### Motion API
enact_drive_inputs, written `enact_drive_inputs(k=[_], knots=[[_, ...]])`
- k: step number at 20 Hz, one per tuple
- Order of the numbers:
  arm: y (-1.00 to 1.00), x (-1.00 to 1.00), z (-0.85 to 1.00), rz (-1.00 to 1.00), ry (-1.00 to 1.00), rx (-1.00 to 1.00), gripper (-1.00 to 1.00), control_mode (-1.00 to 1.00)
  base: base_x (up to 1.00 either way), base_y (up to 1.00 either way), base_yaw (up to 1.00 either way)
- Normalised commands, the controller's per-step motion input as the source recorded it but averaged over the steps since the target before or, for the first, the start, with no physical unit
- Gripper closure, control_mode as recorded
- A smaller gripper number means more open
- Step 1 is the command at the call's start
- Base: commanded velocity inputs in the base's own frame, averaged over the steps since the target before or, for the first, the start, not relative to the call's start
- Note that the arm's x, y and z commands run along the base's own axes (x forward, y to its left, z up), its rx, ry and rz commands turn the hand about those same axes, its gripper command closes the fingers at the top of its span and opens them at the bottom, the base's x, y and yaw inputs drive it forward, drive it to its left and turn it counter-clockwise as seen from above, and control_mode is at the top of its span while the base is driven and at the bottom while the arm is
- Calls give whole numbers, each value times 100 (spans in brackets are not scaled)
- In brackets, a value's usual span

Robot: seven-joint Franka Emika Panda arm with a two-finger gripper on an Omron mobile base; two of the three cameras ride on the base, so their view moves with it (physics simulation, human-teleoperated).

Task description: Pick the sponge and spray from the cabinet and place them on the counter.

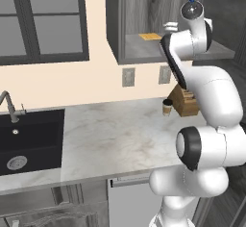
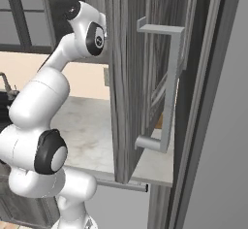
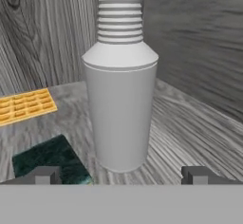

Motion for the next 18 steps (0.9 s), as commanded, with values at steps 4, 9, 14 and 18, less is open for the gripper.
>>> enact_drive_inputs(k=[4,9,14,18], knots=[[-21,18,0,-1,3,-3,-100,-100,0,0,0],[-2,21,-2,0,0,-1,-100,-100,0,0,0],[-6,26,-8,0,-1,0,-100,-100,0,0,0],[-22,16,-6,0,0,0,-100,-100,0,0,0]])
